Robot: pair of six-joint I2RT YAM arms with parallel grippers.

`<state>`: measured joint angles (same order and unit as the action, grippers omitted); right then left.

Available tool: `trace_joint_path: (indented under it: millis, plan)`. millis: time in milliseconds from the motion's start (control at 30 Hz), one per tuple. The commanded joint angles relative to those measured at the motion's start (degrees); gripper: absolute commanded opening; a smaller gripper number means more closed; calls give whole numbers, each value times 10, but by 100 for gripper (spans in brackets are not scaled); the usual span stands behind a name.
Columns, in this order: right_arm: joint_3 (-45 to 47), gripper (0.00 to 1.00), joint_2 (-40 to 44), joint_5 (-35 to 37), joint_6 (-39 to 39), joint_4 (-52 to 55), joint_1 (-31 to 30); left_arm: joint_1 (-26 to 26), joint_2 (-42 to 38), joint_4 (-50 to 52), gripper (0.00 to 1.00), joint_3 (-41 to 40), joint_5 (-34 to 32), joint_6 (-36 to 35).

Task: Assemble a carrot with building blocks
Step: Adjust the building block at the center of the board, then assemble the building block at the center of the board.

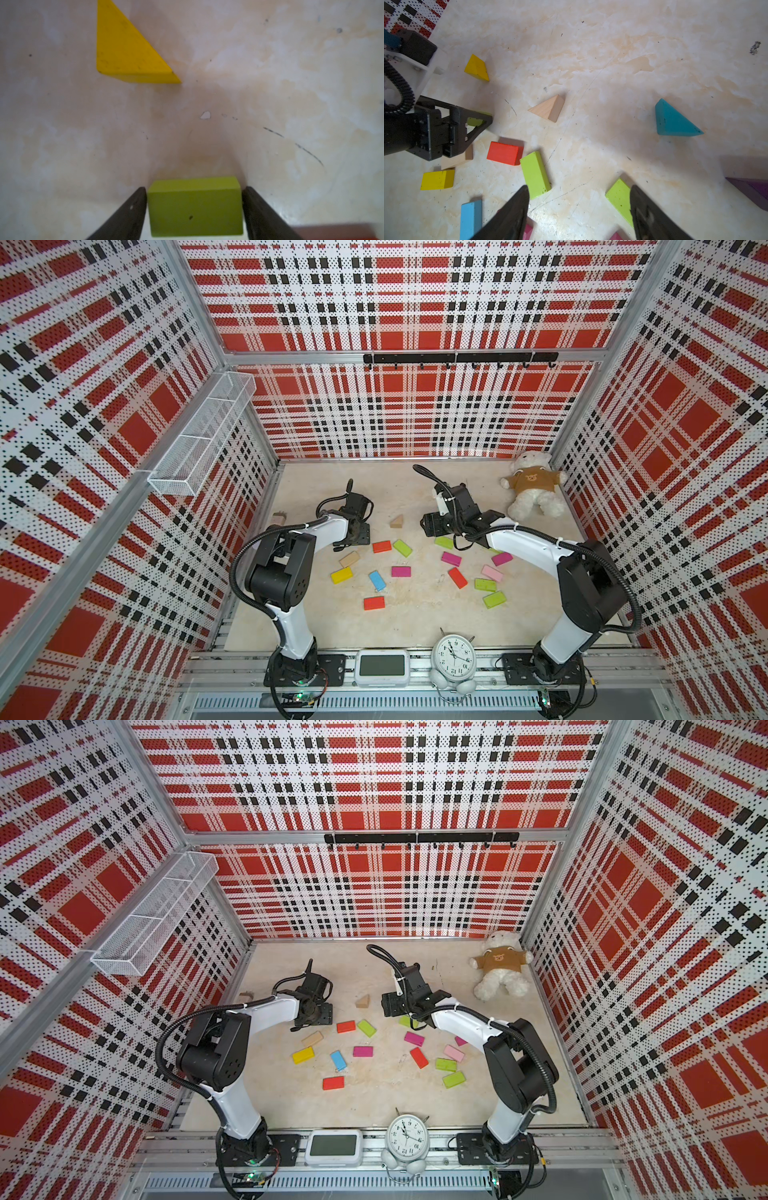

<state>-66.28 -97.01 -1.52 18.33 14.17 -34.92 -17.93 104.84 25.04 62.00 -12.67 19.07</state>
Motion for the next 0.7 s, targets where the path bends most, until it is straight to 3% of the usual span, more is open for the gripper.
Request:
trace_joint_path:
  millis: [0, 200, 400, 667]
  plan:
    - [-21, 78, -7, -7, 7, -8, -7, -2, 4, -1, 87, 12, -5, -1]
    - [-40, 79, -13, 11, 2, 14, -33, -12, -51, -3, 91, -3, -10, 11]
    - [-85, 79, -48, 50, 1, 56, -89, 1, -164, -10, 92, -48, 6, 53]
    - [-180, 81, -140, 66, 24, 99, -158, 98, -338, -4, 92, -164, 74, 149]
